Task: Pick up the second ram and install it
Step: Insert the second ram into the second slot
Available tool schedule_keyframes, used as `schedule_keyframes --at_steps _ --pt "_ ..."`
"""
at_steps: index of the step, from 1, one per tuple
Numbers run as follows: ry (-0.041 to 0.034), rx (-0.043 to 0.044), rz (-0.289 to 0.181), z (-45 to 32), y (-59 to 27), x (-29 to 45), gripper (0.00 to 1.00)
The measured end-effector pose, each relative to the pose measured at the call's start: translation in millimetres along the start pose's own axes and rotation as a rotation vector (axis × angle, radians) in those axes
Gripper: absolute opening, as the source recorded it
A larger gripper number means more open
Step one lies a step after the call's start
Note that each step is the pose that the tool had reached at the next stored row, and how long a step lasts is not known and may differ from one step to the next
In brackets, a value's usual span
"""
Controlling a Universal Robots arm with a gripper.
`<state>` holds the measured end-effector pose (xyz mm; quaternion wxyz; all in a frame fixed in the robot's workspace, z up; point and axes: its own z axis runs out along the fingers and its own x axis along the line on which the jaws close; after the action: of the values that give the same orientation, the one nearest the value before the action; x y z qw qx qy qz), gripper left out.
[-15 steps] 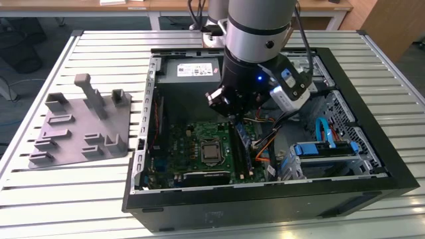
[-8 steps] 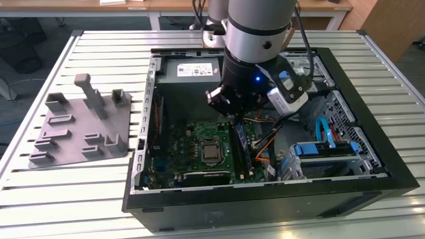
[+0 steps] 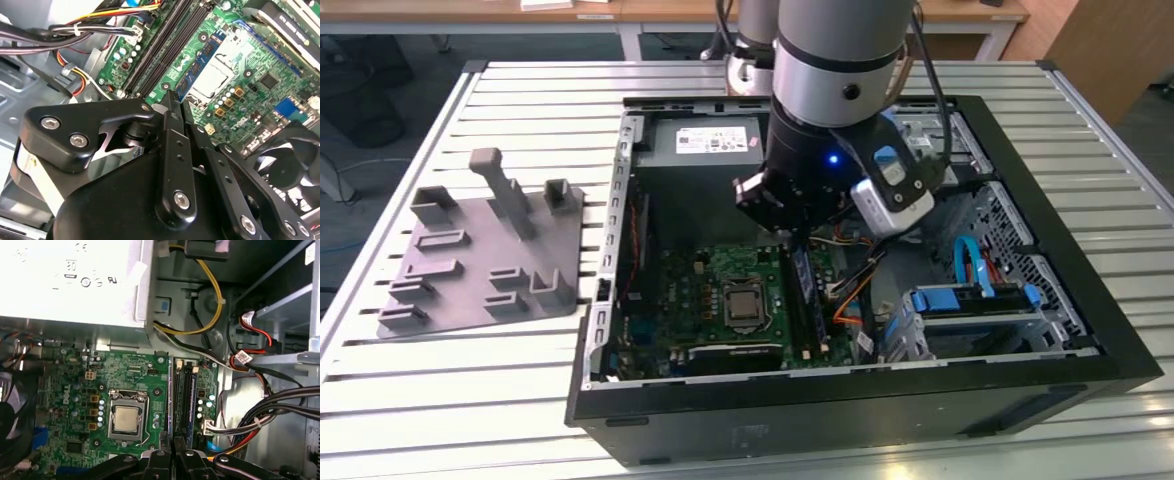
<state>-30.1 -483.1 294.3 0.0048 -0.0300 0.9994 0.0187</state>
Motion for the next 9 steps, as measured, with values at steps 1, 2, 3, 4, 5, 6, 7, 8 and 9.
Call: schedule_keyframes --at_steps 1,2,3,4,5,6,7,8,9 --pt "-0.0004 0.0001 0.011 0.1 0.0 0.0 0.14" --pt "-0.0008 0.0002 0.02 0.1 0.0 0.0 0.14" --pt "-0.0011 0.0003 0.03 0.2 0.0 0.0 0.14" --pt "-0.0015 0.0005 0.041 0.3 0.0 0.0 0.14" --pt "-0.002 0.0005 0.051 0.4 0.0 0.0 0.14" --pt "-0.0023 0.0006 0.061 0.4 0.0 0.0 0.14" --pt "-0.0027 0.0008 0.071 0.5 0.0 0.0 0.14" --pt "-0.003 0.0009 0.081 0.5 0.0 0.0 0.14" --pt "-0.0034 0.001 0.091 0.6 0.0 0.0 0.14"
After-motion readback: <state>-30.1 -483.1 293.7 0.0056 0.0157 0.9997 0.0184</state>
